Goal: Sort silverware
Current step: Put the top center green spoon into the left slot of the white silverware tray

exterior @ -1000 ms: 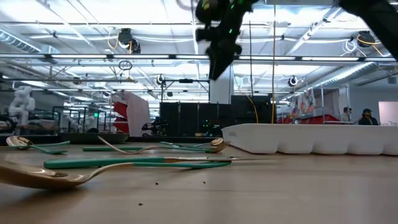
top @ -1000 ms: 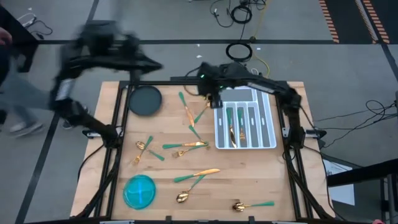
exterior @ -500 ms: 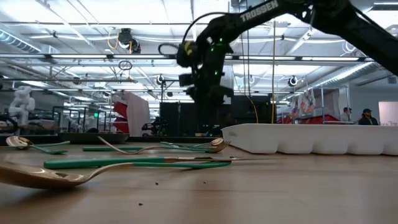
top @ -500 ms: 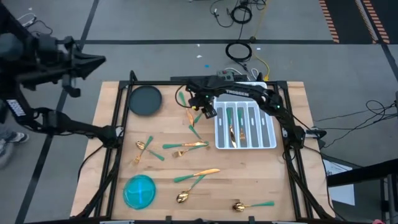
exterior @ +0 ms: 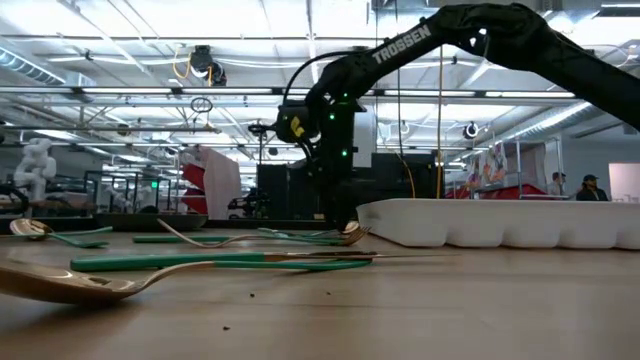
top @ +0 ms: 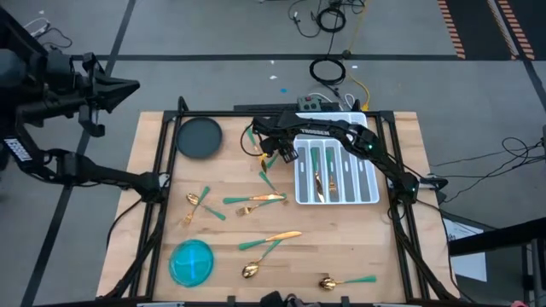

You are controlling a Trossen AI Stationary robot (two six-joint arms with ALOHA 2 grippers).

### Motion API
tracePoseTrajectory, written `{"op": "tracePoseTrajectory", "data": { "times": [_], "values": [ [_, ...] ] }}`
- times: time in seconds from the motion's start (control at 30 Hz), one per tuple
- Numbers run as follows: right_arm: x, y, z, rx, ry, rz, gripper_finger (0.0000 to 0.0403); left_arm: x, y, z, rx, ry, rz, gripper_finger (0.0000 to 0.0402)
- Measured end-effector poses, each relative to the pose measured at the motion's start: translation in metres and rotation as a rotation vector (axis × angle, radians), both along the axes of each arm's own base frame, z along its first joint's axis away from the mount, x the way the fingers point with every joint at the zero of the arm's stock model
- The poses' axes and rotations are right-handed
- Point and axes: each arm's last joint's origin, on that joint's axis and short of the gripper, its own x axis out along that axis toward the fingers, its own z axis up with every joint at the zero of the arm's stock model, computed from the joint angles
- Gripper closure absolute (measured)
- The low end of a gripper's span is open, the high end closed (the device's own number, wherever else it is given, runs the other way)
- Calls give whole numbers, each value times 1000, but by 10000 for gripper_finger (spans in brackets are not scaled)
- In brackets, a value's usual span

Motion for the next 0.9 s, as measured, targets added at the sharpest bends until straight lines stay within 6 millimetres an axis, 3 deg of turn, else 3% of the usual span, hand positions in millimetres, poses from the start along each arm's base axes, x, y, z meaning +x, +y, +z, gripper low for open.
{"op": "tracePoseTrajectory", "data": {
  "times": [0.3, 0.5, 0.7, 0.9],
  "values": [
    [3, 14, -1, 38, 17, 55, 315, 0, 0, 0, 1, 1, 0, 389],
    [3, 16, -1, 43, 29, 60, 358, 0, -1, 0, 1, -1, -16, 389],
    [3, 16, -1, 38, 28, 80, 364, -1, -1, 0, 2, -3, -19, 389],
    [6, 16, -1, 47, 7, 116, 328, -2, -1, 0, 2, -4, -20, 388]
  ]
}}
